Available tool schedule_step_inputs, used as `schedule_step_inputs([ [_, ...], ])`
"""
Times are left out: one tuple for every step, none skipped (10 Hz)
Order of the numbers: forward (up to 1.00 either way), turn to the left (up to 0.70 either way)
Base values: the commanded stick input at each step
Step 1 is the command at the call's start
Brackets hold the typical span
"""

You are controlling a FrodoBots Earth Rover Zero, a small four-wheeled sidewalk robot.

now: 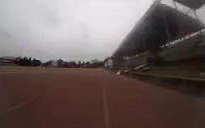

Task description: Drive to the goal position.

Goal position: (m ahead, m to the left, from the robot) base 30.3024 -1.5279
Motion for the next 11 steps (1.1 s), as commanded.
schedule_step_inputs([
  [1.00,0.00],
  [1.00,0.00],
  [1.00,-0.09],
  [1.00,-0.23],
  [1.00,-0.35],
  [1.00,-0.35],
  [1.00,-0.35],
  [1.00,-0.35],
  [1.00,0.00],
  [1.00,0.00],
  [1.00,0.00],
])
